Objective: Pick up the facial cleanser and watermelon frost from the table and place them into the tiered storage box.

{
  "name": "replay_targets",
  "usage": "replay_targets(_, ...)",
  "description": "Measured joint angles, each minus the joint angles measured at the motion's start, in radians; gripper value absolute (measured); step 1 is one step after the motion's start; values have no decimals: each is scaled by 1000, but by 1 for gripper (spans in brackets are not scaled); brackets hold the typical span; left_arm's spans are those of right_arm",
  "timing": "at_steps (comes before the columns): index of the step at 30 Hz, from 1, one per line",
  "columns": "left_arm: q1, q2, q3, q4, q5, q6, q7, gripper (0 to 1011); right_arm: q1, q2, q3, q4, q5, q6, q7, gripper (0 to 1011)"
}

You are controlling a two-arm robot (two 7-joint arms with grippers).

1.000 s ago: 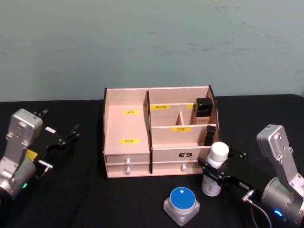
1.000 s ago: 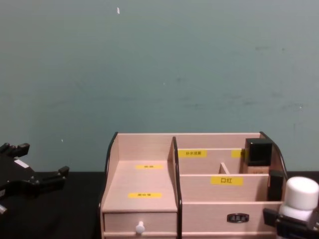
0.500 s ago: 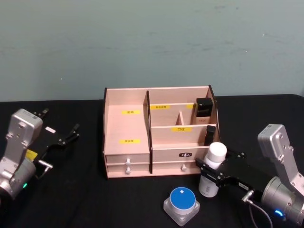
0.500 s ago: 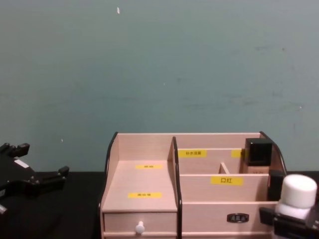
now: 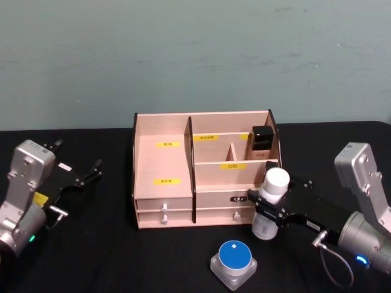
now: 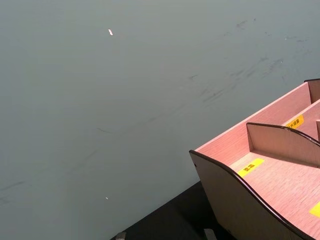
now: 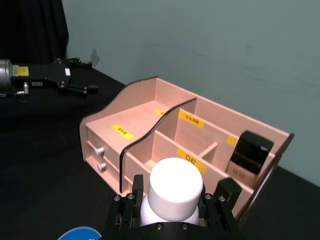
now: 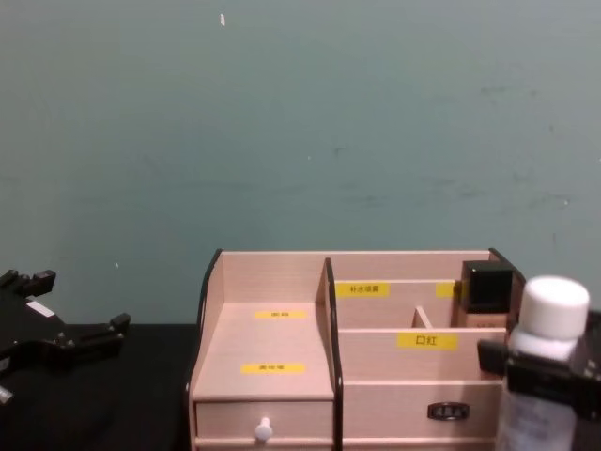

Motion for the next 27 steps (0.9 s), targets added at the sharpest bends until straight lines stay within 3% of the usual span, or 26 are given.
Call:
replay_targets(13,0,0,0,0,0,0,0,1010,92,9,-6,-39,8,46,11,600)
replay_targets(27,0,0,0,0,0,0,0,1010,232,-20,-61,-8,14,82,28,600)
